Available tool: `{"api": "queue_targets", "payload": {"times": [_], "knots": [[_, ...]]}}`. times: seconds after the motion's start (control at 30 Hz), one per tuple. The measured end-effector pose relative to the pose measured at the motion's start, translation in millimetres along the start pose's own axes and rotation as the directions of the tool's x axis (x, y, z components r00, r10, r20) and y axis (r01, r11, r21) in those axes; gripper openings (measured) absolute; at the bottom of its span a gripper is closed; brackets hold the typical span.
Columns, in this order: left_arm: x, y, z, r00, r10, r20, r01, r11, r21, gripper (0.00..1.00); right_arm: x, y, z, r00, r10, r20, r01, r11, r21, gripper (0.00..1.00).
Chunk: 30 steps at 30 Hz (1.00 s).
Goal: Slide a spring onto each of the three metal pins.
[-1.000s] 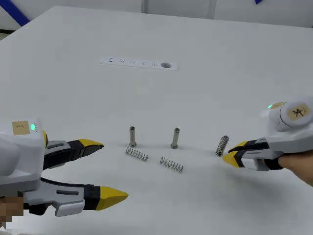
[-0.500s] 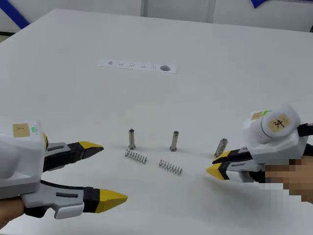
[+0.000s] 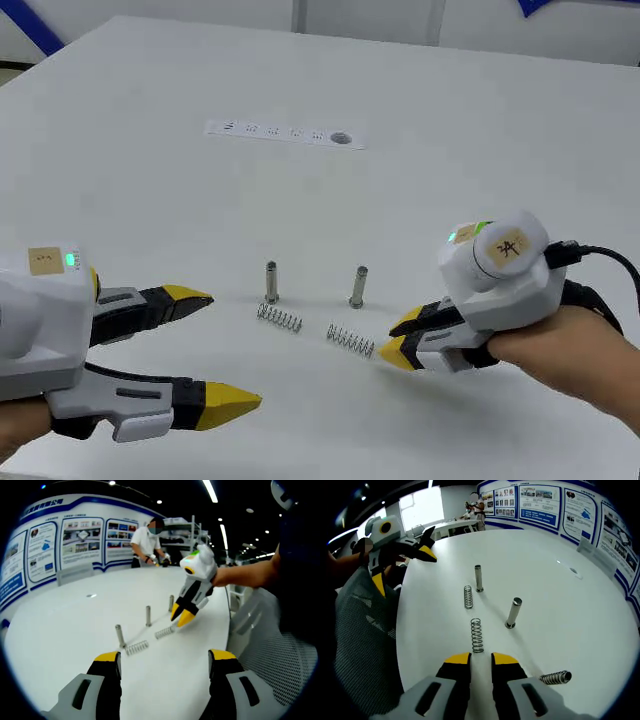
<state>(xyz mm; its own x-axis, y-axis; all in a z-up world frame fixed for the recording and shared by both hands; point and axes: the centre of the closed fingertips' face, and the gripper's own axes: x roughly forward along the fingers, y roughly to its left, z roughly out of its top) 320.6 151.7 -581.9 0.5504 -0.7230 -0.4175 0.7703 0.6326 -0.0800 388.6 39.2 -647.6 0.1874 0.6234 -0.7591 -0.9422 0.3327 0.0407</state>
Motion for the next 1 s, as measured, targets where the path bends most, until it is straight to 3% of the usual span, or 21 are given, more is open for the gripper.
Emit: {"api": "queue_targets", "payload": {"times": [0.43, 1.0], "knots": [[-0.3, 1.0, 0.6, 1.0, 0.005, 0.006, -0.005, 1.0, -0.004, 0.72, 17.5, 6.1, 0.0, 0.9992, 0.026, -0.031, -0.027, 0.999, -0.028, 0.17], [-0.9, 1.6, 0.4, 0.9999, 0.007, 0.008, -0.006, 1.0, -0.007, 0.72, 16.6, 4.5, -2.6, 0.999, 0.014, -0.042, -0.016, 0.999, -0.042, 0.12]]}}
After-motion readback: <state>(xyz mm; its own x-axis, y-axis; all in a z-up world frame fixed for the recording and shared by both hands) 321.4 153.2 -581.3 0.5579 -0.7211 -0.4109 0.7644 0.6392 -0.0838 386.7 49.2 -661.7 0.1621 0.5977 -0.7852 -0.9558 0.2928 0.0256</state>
